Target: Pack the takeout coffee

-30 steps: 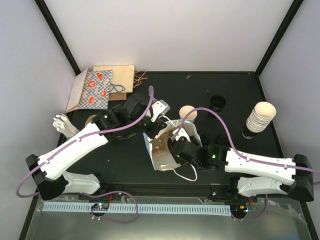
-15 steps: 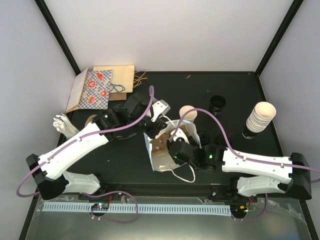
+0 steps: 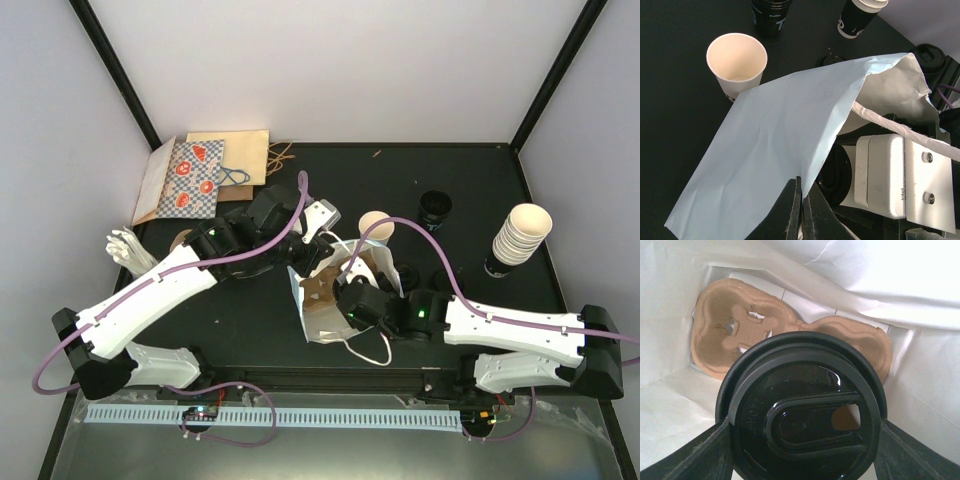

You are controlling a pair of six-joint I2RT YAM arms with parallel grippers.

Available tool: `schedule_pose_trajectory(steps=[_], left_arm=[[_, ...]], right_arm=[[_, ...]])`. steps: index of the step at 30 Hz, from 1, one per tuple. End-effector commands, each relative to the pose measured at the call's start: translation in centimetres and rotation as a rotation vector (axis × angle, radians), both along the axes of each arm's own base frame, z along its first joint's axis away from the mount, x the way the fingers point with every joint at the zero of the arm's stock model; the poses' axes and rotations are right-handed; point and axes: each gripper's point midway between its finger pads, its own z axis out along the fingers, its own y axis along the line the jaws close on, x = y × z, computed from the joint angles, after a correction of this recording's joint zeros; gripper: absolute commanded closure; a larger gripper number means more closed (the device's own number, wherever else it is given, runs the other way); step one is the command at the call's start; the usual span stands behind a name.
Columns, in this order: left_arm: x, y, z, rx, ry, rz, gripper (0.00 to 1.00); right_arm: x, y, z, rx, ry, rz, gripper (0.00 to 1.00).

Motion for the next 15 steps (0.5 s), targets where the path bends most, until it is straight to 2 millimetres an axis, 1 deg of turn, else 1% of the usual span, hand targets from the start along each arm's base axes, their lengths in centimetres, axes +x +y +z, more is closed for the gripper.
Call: schedule_pose_trajectory(steps=[1, 15], left_arm=[[-0.25, -0.40, 1.70, -0.038, -0.005, -0.006, 0.99], [-0.40, -0.21, 1.83, -0.038, -0.004, -0.002, 0.98]], right_arm=[[0.18, 0.13, 0.91, 0.019, -0.028, -0.017, 0.63], [0.01, 0.29, 1.06, 0.022, -0.034, -0.008, 0.64]])
